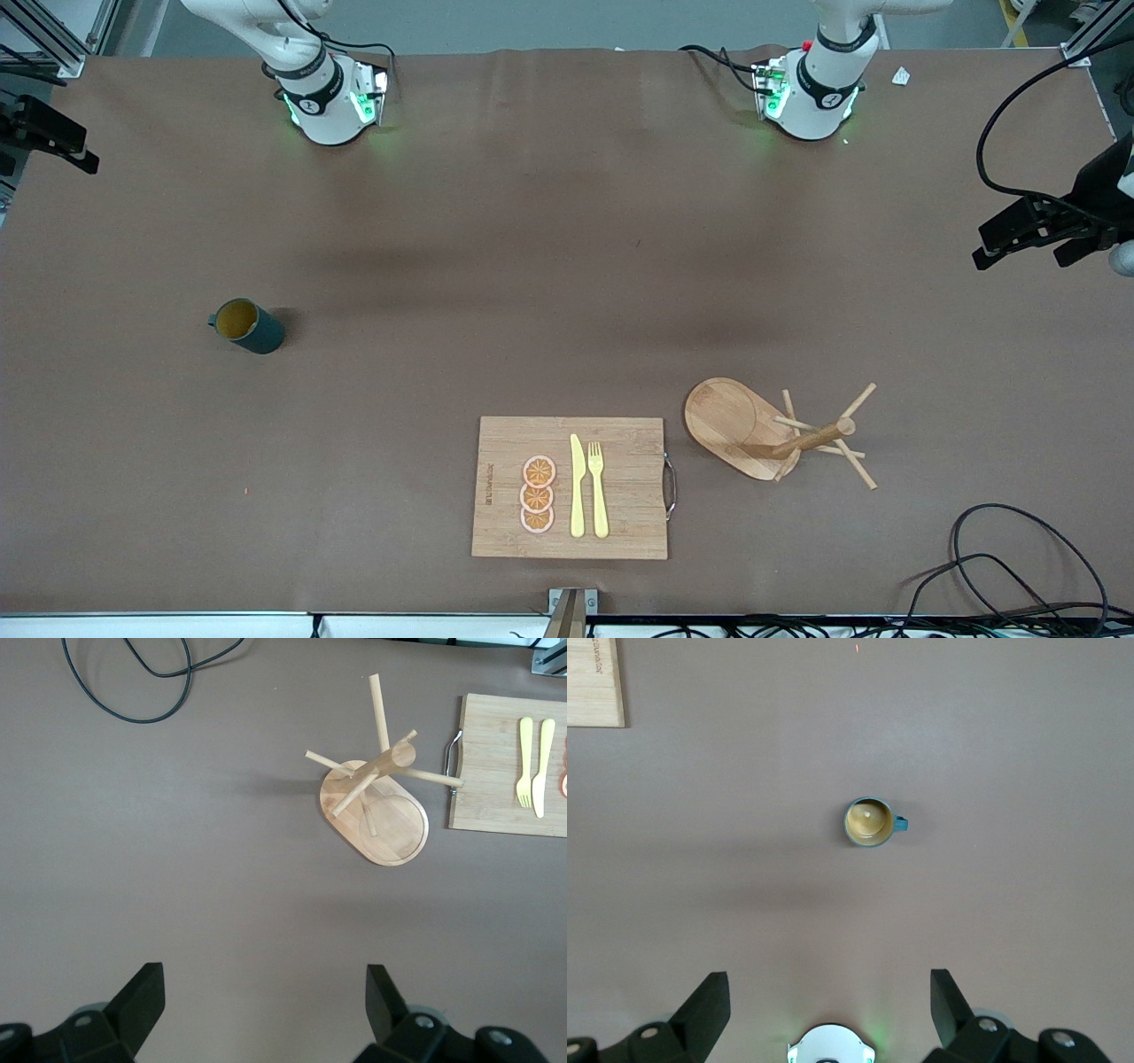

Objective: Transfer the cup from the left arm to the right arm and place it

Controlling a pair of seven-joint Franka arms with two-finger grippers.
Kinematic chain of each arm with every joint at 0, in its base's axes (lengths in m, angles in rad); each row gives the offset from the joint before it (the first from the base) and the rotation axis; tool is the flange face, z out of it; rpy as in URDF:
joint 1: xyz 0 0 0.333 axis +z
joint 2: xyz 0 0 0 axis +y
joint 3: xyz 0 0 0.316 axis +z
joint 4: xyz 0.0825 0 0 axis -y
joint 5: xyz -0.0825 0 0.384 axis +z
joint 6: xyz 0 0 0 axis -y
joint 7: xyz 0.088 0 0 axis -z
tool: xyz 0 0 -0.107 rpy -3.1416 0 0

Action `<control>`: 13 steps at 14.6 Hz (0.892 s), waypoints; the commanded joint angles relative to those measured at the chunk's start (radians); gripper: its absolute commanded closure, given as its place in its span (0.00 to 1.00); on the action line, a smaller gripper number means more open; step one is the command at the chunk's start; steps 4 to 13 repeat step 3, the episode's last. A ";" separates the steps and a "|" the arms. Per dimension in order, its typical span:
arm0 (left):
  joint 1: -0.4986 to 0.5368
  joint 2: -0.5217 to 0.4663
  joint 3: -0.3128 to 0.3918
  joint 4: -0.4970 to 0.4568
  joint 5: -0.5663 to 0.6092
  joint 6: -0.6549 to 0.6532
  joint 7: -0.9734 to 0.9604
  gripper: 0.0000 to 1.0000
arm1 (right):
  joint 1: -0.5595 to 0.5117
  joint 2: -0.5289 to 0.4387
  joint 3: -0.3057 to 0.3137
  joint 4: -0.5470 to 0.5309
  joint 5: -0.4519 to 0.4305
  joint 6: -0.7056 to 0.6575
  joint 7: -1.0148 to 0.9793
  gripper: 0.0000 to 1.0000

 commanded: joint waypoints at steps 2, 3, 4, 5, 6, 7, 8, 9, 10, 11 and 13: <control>-0.003 0.012 0.001 0.022 0.009 -0.002 0.002 0.00 | 0.003 -0.024 -0.006 -0.032 0.013 0.002 0.003 0.00; -0.003 0.012 -0.001 0.022 0.009 -0.002 0.004 0.00 | 0.003 -0.024 -0.007 -0.032 0.015 0.002 0.003 0.00; -0.003 0.012 -0.001 0.022 0.009 -0.002 0.004 0.00 | 0.003 -0.024 -0.007 -0.032 0.015 0.002 0.003 0.00; -0.003 0.012 -0.001 0.022 0.009 -0.002 0.004 0.00 | 0.003 -0.024 -0.007 -0.032 0.015 0.002 0.003 0.00; -0.003 0.012 -0.001 0.022 0.009 -0.002 0.004 0.00 | 0.003 -0.024 -0.007 -0.032 0.015 0.002 0.003 0.00; -0.003 0.012 -0.001 0.022 0.009 -0.002 0.004 0.00 | 0.003 -0.024 -0.007 -0.032 0.015 0.002 0.003 0.00; -0.003 0.012 -0.001 0.022 0.009 -0.002 0.004 0.00 | 0.003 -0.024 -0.007 -0.032 0.015 0.002 0.003 0.00; -0.003 0.012 -0.001 0.022 0.009 -0.002 0.004 0.00 | 0.003 -0.024 -0.007 -0.032 0.015 0.002 0.003 0.00; -0.003 0.012 -0.001 0.022 0.009 -0.002 0.004 0.00 | 0.003 -0.024 -0.007 -0.032 0.015 0.002 0.003 0.00; -0.003 0.012 -0.001 0.022 0.009 -0.002 0.004 0.00 | 0.003 -0.024 -0.007 -0.032 0.015 0.002 0.003 0.00; -0.003 0.012 -0.001 0.022 0.009 -0.002 0.004 0.00 | 0.003 -0.024 -0.007 -0.032 0.015 0.002 0.003 0.00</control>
